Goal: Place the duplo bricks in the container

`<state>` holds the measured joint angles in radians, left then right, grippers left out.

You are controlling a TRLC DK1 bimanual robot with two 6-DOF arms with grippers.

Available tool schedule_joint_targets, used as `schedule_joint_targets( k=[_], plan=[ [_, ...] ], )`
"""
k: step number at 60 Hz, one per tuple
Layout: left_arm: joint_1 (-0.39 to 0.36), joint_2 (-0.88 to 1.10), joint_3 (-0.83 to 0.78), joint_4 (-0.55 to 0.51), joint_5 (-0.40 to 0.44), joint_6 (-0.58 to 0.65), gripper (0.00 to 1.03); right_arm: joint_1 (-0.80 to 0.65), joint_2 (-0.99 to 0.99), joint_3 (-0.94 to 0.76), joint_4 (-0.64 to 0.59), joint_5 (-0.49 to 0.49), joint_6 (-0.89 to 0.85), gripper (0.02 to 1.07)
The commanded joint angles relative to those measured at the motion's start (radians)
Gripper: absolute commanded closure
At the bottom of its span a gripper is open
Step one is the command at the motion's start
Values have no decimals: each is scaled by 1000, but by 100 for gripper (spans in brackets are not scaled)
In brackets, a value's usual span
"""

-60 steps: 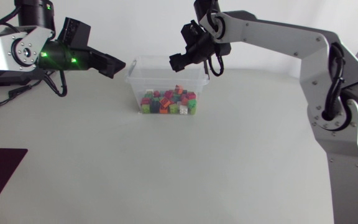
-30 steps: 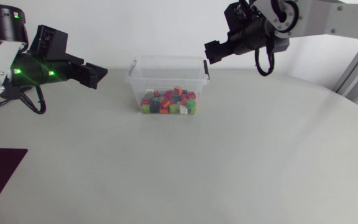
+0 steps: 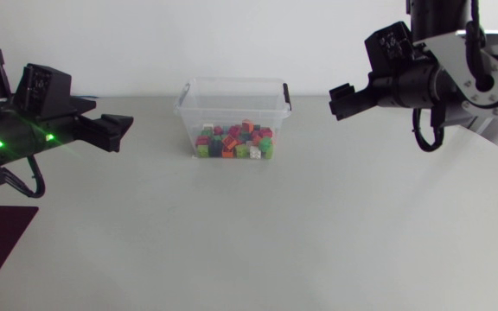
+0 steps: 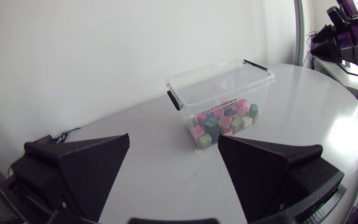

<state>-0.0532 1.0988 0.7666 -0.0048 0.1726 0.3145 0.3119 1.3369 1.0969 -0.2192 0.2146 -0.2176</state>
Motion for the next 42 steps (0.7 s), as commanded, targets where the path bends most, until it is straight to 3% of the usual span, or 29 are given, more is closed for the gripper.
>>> schedule_joint_targets(
  k=[1,11,42],
  plan=[
    [9,-53,-53,22,-10,15,4,-7,-54,-74,20,14,-26,6],
    [16,-148,-105,16,-10,15,4,-36,-177,-183,75,19,-37,6],
    [92,-445,-302,-47,-12,6,4,-60,-481,-411,92,20,-60,6]
  ],
)
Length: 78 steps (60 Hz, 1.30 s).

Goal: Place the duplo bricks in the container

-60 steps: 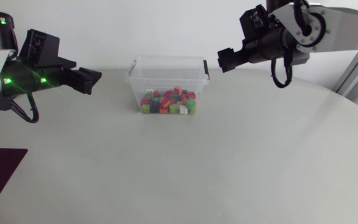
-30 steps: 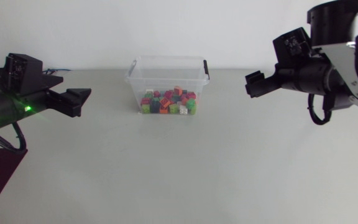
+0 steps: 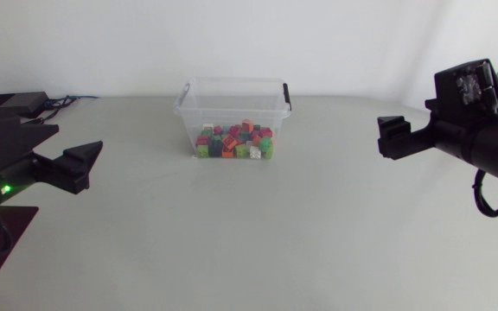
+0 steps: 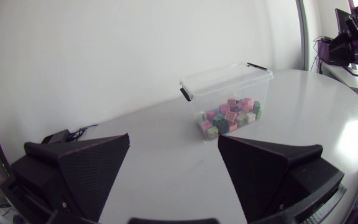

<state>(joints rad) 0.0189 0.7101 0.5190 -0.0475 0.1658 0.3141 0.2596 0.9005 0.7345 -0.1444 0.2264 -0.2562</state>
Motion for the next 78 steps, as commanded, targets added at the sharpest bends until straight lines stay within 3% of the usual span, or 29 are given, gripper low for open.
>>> schedule_joint_targets(
  k=[1,33,78],
  plan=[
    [23,-66,-62,-5,-5,6,4,-8,-54,-57,17,8,-23,6],
    [36,-367,-224,-60,-5,2,4,-72,-394,-284,17,11,-109,6],
    [-6,-633,-453,23,-129,-243,4,-217,-788,-634,116,-173,174,6]
  ],
)
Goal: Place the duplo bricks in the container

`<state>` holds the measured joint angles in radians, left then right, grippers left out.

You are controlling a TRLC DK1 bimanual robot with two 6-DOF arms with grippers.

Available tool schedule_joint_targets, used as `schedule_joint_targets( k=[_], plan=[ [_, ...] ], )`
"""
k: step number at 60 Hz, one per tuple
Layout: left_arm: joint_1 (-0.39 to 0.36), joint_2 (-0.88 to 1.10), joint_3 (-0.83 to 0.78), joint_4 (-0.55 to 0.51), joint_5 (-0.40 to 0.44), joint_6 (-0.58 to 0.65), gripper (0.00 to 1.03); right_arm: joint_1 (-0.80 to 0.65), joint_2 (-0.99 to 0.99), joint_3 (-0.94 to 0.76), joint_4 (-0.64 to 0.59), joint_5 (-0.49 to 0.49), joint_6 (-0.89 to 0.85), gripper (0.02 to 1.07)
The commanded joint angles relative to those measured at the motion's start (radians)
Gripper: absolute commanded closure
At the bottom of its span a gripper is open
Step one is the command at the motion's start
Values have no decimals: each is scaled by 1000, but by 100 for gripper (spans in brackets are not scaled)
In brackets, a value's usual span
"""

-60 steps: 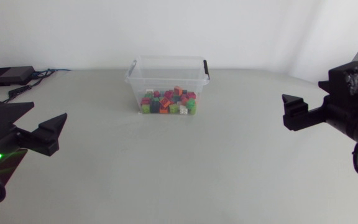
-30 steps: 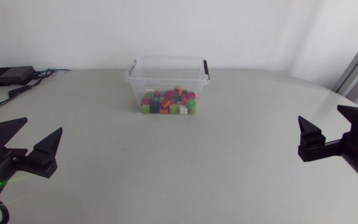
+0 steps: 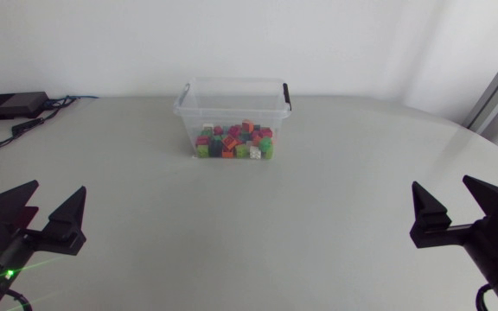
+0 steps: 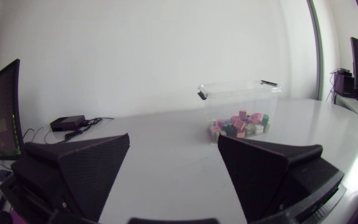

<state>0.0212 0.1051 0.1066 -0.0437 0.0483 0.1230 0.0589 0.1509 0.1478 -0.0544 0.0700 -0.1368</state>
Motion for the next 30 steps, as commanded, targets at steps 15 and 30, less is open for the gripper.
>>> schedule_joint_targets(
  k=[15,30],
  plan=[
    [-21,-105,-107,44,-48,-123,4,-59,-151,-148,54,-70,137,6],
    [-21,-105,-107,44,-48,-123,4,-59,-151,-148,54,-70,137,6]
  ],
)
